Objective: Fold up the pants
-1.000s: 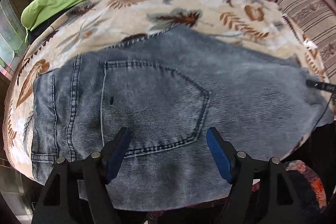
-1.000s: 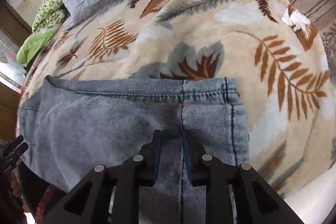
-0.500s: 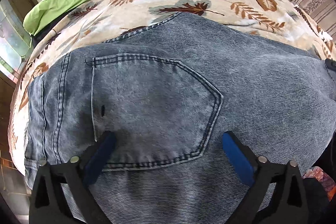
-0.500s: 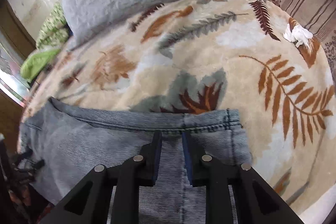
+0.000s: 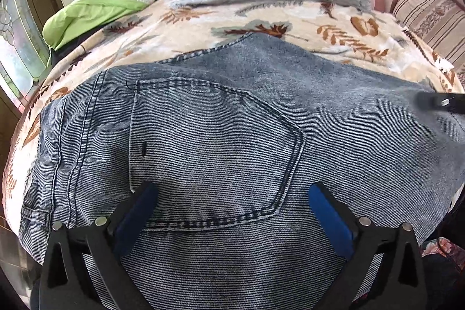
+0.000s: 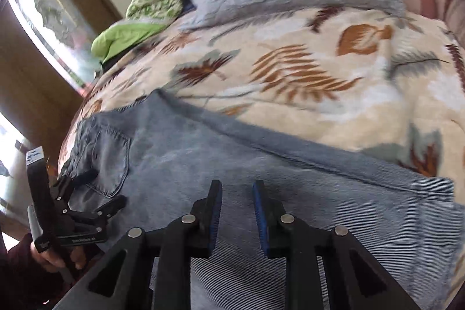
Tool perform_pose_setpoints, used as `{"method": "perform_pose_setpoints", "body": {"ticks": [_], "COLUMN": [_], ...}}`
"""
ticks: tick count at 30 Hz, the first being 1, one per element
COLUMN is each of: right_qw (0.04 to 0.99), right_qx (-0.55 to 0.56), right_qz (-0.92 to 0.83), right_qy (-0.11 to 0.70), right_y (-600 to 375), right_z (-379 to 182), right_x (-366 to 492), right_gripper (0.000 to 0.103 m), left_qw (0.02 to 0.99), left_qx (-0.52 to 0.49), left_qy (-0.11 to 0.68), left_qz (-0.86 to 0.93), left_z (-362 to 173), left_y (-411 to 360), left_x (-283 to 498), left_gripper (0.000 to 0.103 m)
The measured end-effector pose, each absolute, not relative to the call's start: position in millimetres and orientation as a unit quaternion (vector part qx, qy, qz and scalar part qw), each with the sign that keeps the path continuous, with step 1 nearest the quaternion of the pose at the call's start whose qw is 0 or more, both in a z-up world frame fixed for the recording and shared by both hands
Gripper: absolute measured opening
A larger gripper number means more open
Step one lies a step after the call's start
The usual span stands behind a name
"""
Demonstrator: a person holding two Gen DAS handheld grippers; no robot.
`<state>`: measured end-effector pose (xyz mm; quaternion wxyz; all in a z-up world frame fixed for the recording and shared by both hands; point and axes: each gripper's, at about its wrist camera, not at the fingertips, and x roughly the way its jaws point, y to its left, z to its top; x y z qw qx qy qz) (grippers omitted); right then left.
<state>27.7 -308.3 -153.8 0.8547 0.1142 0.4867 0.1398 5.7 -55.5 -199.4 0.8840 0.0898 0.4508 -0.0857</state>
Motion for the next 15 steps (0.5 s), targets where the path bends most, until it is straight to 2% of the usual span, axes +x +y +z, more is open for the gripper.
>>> {"method": "perform_pose_setpoints", "body": {"ticks": [5,11,15], "right_qw": [0.839,0.838,0.847], "right_qx": [0.051,0.047,0.079], "right_qz": [0.114,0.089,0.106], "right_qy": [0.53,0.537,0.515], "right_y": [-272.9,-269.6,-259.8], "right_z": [-177.5,-176.3,-154.0], "right_x": [45.6,65.5,77.3], "right_gripper": [0.025,0.026,0.026], "left_qw": [0.895,0.894,0.903], "left_qx": [0.075,0.05,0.002], "left_qy": [0.43,0.436,0.42], "left_qz": [-0.086,-0.09,-0.09], "left_z": [-200.6,-195.2,-179.0], "left_y": [-52.0,-47.2,-30.6], "left_x": [2.0,4.9,7.1], "left_gripper": [0.103,0.103,0.103]}}
